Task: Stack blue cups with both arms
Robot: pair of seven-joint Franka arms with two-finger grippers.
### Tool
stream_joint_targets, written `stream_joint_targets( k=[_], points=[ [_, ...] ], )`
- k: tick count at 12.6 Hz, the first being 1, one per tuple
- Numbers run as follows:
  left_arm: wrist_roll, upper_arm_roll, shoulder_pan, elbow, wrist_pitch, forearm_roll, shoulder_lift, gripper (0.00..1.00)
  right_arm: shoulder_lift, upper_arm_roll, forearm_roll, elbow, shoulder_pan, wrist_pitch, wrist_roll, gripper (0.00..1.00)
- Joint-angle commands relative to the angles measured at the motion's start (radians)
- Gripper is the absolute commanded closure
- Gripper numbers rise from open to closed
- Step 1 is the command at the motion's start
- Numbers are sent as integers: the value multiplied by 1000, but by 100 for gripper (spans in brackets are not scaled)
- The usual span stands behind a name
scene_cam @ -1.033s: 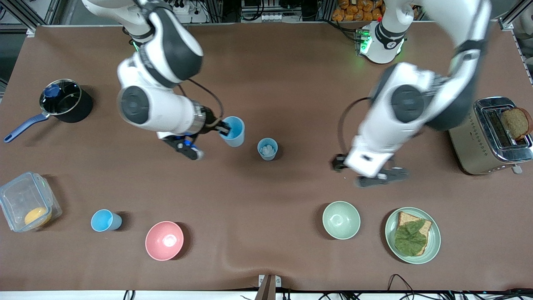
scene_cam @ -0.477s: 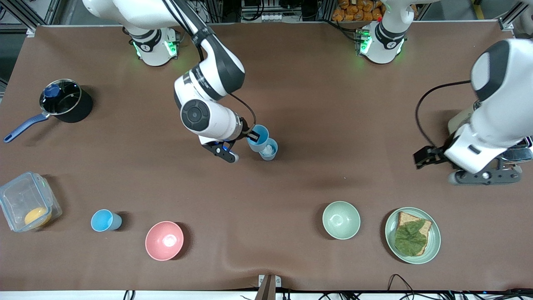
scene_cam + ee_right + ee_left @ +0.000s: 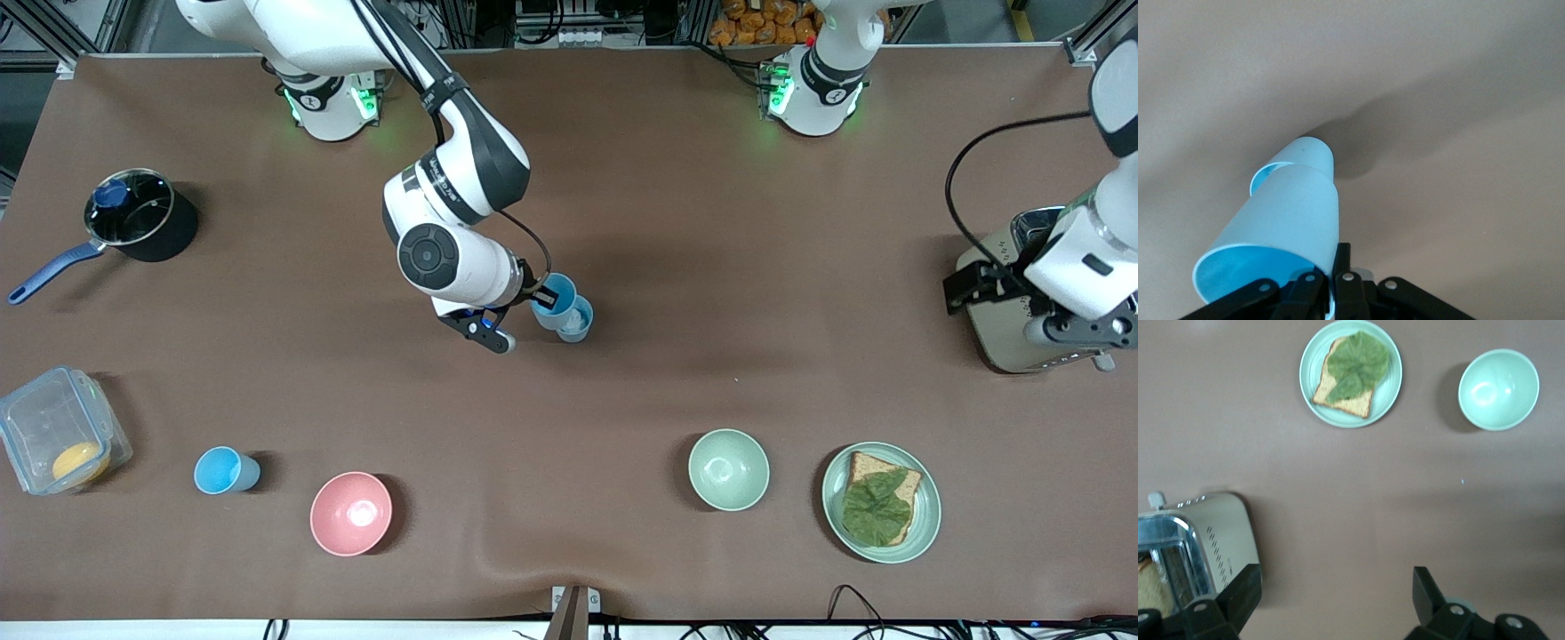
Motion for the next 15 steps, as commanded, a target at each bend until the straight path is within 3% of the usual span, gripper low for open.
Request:
stream_joint_targets(
  k=[1, 8, 11, 15],
  points=[
    [17, -16, 41, -28, -24, 2, -45, 0, 28, -12, 5, 19, 40, 13, 0, 100],
    [62, 32, 42, -37, -21, -68, -92, 0, 45, -12, 6, 21, 49, 29, 10, 100],
    [52, 192, -87, -37, -23, -70, -100, 0, 57, -12, 6, 22, 49, 30, 10, 100],
    [48, 247, -153, -28, -46, -71, -95, 0, 65, -12, 16, 36, 49, 30, 10, 100]
  ],
)
